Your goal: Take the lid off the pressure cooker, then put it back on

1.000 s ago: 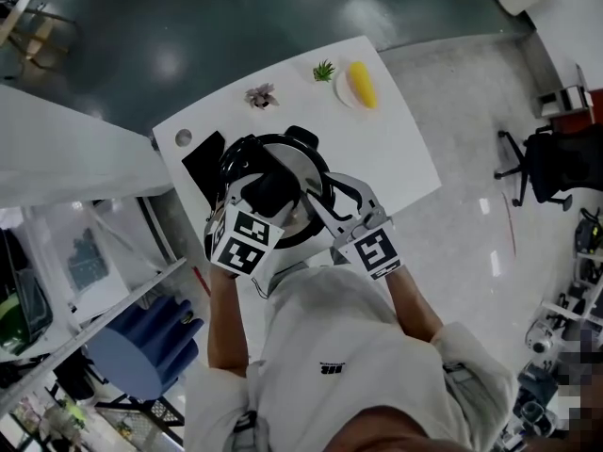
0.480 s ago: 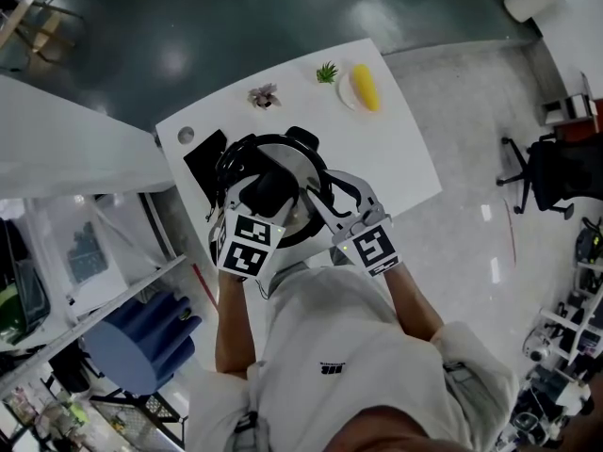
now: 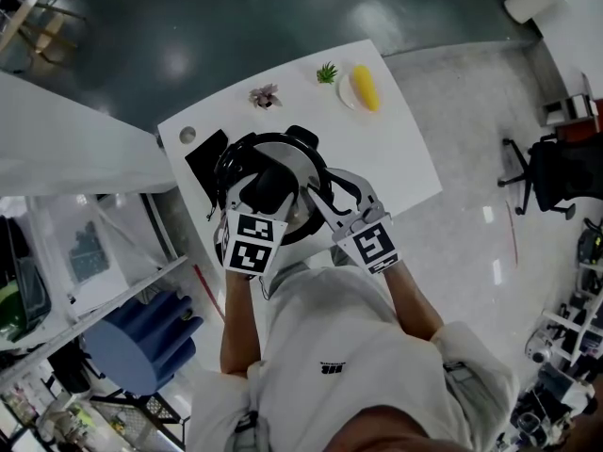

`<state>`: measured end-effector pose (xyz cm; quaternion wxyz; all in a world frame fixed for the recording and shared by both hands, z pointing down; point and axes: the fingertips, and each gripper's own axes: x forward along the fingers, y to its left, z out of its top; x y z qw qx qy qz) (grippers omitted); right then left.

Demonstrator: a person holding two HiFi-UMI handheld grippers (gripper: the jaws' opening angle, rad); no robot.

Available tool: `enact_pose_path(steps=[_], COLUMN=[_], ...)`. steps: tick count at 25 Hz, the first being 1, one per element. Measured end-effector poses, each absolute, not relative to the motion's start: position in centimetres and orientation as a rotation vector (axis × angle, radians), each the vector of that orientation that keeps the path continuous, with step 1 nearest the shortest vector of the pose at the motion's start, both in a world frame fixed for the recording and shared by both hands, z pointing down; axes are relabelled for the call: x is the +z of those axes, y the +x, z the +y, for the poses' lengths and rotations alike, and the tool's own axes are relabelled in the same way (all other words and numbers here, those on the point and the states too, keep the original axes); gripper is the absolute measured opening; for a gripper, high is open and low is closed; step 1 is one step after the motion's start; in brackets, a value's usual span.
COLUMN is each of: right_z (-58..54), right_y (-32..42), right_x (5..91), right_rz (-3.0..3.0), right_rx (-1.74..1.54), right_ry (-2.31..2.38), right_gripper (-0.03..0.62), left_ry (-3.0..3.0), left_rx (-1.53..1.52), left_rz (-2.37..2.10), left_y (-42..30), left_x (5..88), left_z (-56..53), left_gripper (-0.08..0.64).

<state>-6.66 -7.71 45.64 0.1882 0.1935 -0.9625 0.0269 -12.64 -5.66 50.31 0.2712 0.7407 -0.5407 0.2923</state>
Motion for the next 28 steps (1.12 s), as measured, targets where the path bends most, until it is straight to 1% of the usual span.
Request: enact_pose_path(steps=[7, 10, 15, 19, 28], right_z=[-7.3, -7.3, -6.8, -6.5, -5.8], right_y=[-6.4, -6.4, -6.1, -6.0, -5.3], right_x=[44.9, 44.5, 43.4, 42.8, 41.6], right_rz=[-2.727, -2.748, -2.742, -2.762, -2.783], right_rx=[0.056, 0.02, 0.047, -0.007, -0.128], right_ry=[0.576, 0.59, 0.639, 0.663, 0.688], right_gripper=[0.13, 0.13, 0.129, 0.129, 0.127], left_ry=[2.04, 2.067, 2.132, 2.16, 2.139], left_rx=[0.755, 0.704, 0.559, 0.448, 0.357], left_rz=[-1.551, -1.581, -1.702, -1.788, -1.95], left_y=[-12.7, -12.7, -13.2, -13.8, -13.6], left_x=[50.0, 49.7, 47.1, 44.7, 41.8], left_z=[-5.6, -5.5, -5.4, -4.4, -1.9], left_gripper=[0.298, 0.313, 0.313, 0.308, 0.293])
